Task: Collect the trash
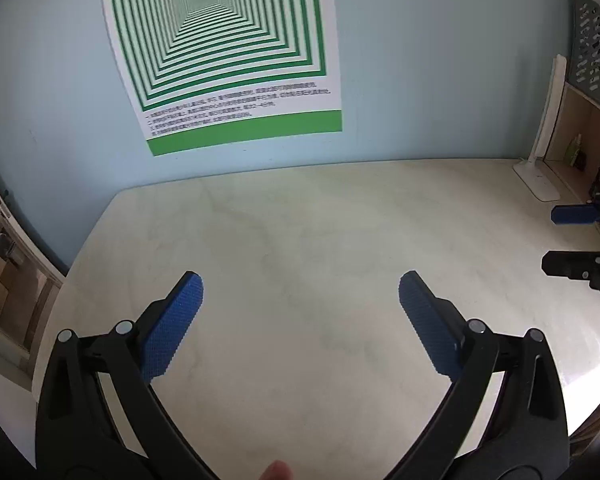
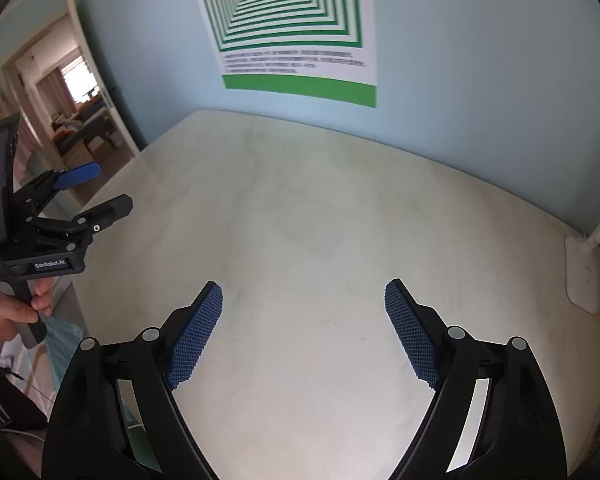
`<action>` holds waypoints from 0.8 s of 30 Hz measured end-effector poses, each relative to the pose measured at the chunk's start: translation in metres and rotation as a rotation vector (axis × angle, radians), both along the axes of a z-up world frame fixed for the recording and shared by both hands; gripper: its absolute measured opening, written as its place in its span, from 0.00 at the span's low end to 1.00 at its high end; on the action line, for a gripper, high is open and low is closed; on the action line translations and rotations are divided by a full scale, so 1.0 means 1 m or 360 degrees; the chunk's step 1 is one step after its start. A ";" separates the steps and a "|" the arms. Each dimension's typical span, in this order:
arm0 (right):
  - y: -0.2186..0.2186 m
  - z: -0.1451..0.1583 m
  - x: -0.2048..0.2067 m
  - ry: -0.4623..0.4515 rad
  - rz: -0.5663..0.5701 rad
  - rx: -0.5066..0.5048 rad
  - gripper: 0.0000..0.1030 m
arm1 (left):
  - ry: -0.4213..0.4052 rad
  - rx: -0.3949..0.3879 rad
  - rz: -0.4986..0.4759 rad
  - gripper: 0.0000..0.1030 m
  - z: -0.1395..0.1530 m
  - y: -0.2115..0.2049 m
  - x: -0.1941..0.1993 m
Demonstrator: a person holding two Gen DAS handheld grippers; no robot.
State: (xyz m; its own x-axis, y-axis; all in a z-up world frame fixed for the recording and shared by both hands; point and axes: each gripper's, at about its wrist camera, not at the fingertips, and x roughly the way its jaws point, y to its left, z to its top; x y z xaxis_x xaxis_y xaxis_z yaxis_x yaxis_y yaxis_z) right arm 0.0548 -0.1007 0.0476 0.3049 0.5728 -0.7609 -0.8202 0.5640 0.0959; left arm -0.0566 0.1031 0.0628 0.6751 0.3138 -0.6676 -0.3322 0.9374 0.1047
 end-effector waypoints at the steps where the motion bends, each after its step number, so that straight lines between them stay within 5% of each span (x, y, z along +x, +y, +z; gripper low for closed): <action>1: -0.007 -0.001 0.002 0.0002 -0.0031 0.0003 0.81 | 0.0011 -0.0016 -0.0026 0.93 -0.001 -0.003 0.007; 14: -0.044 -0.016 0.000 0.0044 -0.0484 0.0048 0.81 | 0.0056 -0.0120 -0.0244 0.93 -0.010 -0.014 0.042; 24: -0.039 -0.023 -0.007 0.0098 -0.0571 0.0080 0.81 | 0.0056 -0.0106 -0.0275 0.93 -0.019 -0.016 0.039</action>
State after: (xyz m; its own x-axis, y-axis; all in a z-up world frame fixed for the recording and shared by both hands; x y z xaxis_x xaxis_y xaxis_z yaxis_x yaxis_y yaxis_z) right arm 0.0479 -0.1397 0.0248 0.4478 0.4746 -0.7578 -0.5626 0.8083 0.1737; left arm -0.0177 0.0866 0.0433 0.6912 0.1493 -0.7071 -0.1629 0.9854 0.0488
